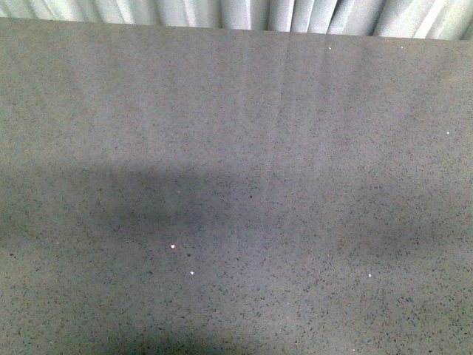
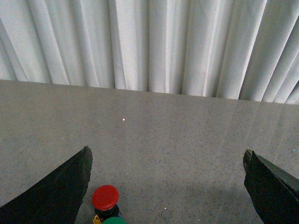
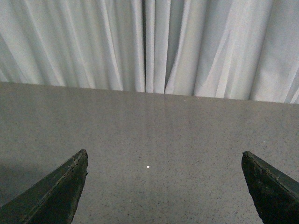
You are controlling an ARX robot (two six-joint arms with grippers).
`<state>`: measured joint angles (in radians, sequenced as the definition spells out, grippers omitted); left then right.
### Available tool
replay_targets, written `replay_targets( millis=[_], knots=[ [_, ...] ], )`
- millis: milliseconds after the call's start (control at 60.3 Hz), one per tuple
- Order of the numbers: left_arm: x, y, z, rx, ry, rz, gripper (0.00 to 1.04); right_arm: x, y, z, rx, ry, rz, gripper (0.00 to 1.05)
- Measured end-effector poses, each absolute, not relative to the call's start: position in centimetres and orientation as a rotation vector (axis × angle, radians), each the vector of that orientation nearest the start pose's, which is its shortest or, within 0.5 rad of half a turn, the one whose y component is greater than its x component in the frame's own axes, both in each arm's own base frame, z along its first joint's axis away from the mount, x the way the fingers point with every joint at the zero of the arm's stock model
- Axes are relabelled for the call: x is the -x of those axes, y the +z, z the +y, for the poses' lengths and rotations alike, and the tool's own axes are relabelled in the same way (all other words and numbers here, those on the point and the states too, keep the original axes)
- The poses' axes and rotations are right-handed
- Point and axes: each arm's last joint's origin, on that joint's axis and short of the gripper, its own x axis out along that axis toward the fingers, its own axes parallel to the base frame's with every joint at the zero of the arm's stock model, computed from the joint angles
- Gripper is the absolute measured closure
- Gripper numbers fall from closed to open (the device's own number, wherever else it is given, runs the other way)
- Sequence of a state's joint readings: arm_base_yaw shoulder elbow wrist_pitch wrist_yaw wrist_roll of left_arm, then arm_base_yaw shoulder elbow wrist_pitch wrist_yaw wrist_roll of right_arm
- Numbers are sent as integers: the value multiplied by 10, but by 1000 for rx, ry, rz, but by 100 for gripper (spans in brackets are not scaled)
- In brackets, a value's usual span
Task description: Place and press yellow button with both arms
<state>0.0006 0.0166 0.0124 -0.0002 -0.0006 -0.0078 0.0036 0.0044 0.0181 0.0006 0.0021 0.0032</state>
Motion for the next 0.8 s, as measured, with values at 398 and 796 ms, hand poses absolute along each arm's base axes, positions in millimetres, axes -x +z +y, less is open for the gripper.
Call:
replay_targets(
  millis=[398, 796],
  knots=[
    [-98, 166, 0, 8, 1, 4, 9, -97, 169, 0, -3, 2, -14, 9],
    [-131, 196, -6, 205, -396, 409, 9, -97, 169, 0, -3, 2, -14, 9]
  ],
)
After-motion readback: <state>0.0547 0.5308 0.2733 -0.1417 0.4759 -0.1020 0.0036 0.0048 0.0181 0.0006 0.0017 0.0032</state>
